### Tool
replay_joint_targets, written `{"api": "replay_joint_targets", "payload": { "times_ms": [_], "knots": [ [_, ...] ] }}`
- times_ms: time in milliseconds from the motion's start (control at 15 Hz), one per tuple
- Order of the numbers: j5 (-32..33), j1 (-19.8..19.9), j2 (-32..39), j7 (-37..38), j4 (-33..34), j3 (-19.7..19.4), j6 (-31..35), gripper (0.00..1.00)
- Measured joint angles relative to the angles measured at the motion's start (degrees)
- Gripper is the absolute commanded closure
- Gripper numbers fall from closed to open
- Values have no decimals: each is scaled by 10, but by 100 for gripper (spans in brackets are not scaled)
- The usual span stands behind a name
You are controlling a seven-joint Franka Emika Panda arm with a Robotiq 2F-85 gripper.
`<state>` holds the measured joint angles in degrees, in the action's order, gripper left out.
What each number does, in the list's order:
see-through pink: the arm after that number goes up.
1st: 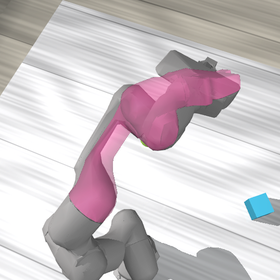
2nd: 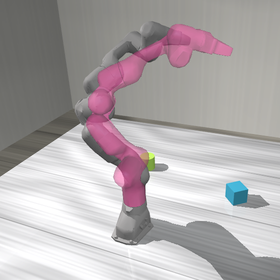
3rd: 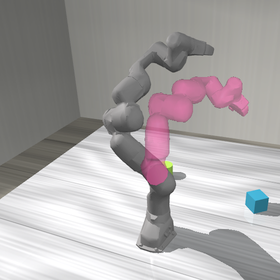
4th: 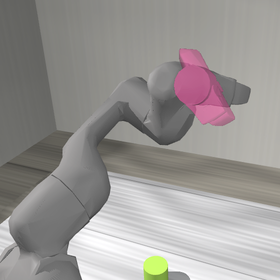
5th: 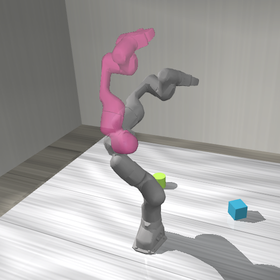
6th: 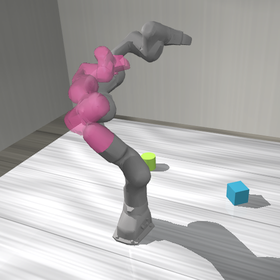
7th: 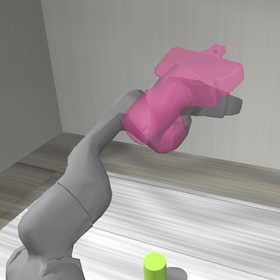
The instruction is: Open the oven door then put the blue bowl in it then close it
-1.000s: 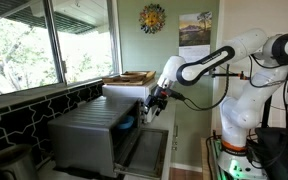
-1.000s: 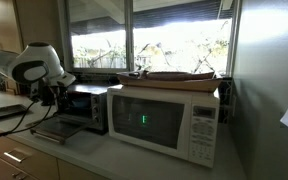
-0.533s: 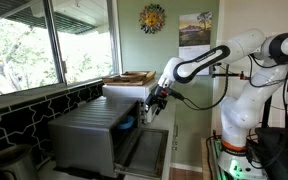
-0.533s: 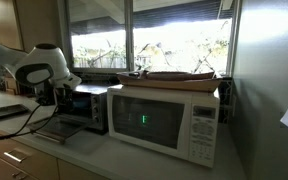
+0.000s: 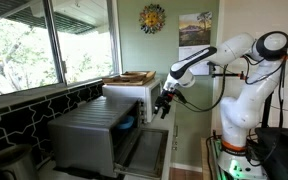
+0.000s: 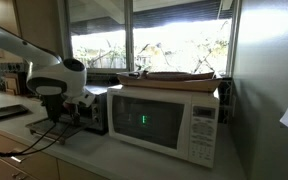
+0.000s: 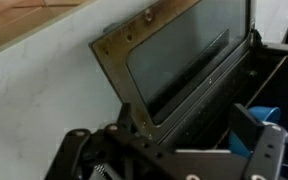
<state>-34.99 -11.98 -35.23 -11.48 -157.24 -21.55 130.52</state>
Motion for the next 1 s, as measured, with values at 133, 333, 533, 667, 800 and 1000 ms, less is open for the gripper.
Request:
{"api": "replay_joint_targets", "payload": {
  "times_ms": [133, 333, 533, 667, 800, 1000],
  "knots": [
    [-26, 5, 21, -60, 1, -18, -45, 0],
    [-62, 23, 60, -132, 4, -26, -98, 0],
    [-74, 50, 102, -177, 10, -23, -137, 0],
    [-74, 71, 127, -193, 16, -17, -153, 0],
    [-76, 89, 148, -202, 21, -8, -160, 0],
    [-101, 104, 178, -205, 26, 10, -161, 0]
  ]
}}
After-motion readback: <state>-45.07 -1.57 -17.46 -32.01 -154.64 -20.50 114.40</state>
